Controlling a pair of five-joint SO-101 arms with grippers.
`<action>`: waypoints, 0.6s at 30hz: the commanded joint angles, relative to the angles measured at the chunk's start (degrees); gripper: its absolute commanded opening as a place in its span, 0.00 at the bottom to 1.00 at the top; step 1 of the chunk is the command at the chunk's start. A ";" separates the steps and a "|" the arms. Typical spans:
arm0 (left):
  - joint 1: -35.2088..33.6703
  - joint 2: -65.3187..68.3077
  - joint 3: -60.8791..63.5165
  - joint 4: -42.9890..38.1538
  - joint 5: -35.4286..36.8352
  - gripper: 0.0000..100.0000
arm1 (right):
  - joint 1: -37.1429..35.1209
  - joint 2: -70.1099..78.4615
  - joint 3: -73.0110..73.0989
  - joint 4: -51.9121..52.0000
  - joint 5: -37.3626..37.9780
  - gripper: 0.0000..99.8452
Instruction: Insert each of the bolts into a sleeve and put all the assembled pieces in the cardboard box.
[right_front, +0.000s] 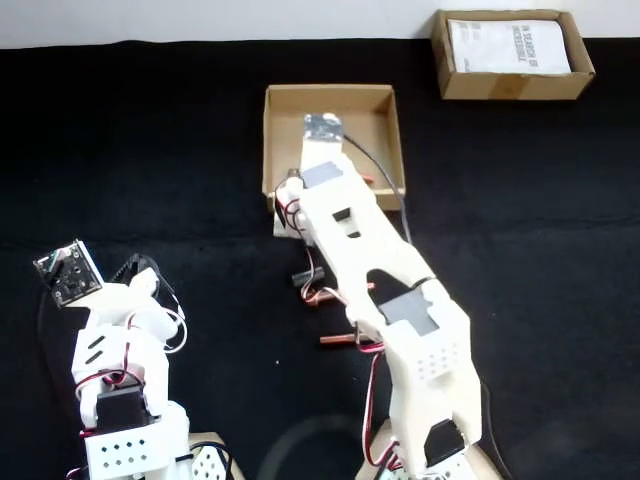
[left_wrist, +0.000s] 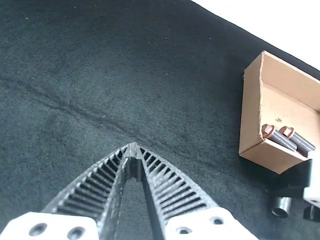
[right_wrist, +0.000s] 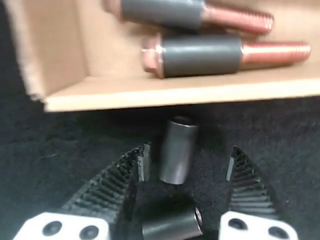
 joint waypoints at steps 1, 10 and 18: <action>1.10 -0.75 0.92 0.26 -0.26 0.01 | -0.40 0.84 0.13 -0.48 -1.76 0.23; 1.10 -0.84 0.92 0.35 -0.26 0.01 | -1.36 4.97 0.13 -3.56 -1.76 0.02; 1.10 -0.84 0.92 0.35 -0.26 0.01 | -0.04 4.62 -1.89 0.48 0.26 0.01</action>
